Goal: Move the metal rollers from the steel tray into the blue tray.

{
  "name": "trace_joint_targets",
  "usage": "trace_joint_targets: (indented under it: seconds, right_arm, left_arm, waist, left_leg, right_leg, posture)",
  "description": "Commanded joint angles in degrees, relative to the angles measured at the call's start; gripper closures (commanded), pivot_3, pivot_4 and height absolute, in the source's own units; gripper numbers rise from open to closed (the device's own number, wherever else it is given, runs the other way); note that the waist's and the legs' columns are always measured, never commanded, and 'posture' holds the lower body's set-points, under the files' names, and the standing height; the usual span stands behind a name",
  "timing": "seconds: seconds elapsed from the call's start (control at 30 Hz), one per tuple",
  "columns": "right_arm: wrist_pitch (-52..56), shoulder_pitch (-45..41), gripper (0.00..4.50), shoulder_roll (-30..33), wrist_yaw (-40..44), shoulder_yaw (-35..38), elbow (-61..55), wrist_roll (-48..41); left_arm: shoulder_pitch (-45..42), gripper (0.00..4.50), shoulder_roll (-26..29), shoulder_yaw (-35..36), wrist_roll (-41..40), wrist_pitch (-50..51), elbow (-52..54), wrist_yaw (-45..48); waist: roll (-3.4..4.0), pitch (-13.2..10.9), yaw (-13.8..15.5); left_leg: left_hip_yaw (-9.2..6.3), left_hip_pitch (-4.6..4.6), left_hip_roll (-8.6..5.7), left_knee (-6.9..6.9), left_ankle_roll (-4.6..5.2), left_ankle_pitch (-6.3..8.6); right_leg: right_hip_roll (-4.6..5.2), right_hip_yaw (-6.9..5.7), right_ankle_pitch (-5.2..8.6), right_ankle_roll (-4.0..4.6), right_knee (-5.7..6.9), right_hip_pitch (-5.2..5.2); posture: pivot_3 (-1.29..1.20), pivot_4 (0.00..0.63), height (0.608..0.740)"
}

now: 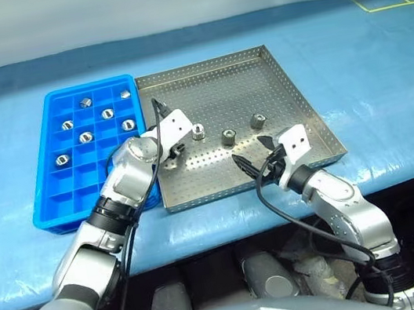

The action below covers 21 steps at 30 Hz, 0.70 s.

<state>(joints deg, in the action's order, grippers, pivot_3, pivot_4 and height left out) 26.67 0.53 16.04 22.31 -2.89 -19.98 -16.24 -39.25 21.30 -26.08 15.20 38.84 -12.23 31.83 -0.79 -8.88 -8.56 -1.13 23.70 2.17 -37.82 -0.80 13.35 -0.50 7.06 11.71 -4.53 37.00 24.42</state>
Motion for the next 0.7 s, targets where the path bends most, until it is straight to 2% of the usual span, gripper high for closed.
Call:
trace_joint_targets:
  seconds: [0.03,0.13,0.27,0.47,0.7]
  right_arm:
    - [-1.3,0.1,0.00,-0.2,-0.3,0.6,-1.9,-0.1]
    - [-1.5,0.4,0.00,-0.4,-0.4,0.7,-1.9,0.0]
    - [-1.6,0.5,0.00,-0.5,-0.5,0.7,-1.8,0.0]
    - [-1.8,0.0,0.00,-0.6,-0.6,0.4,-1.2,0.2]
    - [-2.0,-2.0,0.00,-0.3,0.6,-0.4,1.0,0.5]
  left_arm:
    - [-1.7,2.68,0.9,0.3,1.2,1.5,-0.4,1.2]
    - [-1.9,3.23,0.0,1.4,0.6,2.3,-1.3,0.7]
    - [-0.6,4.48,-4.0,8.9,-4.3,2.7,0.2,-2.4]
    - [5.0,4.48,-10.0,22.1,-9.8,-1.5,7.9,-12.7]
    - [10.6,4.48,-13.2,28.2,-12.6,-5.2,14.9,-20.2]
  waist:
    - [0.00,0.0,0.0]
    - [0.01,0.0,0.0]
    - [0.01,0.0,0.1]
    - [0.00,0.0,0.2]
    - [0.00,0.0,1.3]
  left_leg:
    - [0.00,0.00,0.00,0.00,0.00,0.00]
    - [0.00,-0.02,0.00,-0.01,0.00,0.00]
    - [0.00,0.02,0.00,-0.02,0.00,0.00]
    - [-0.02,0.11,0.00,0.01,0.01,0.00]
    - [-0.01,0.01,-0.03,-0.08,0.00,0.00]
  right_leg:
    - [0.00,0.00,0.00,0.00,0.00,0.00]
    - [0.00,0.00,0.00,0.00,0.01,-0.01]
    - [0.01,0.00,0.00,-0.01,0.00,0.00]
    - [0.04,-0.01,-0.01,-0.01,-0.02,0.07]
    - [0.05,0.00,-0.03,-0.05,0.02,-0.05]
  posture:
    - [-0.14,0.150,0.740]
    - [-0.15,0.150,0.740]
    - [-0.15,0.150,0.740]
    - [-0.13,0.150,0.740]
    - [-0.08,0.150,0.740]
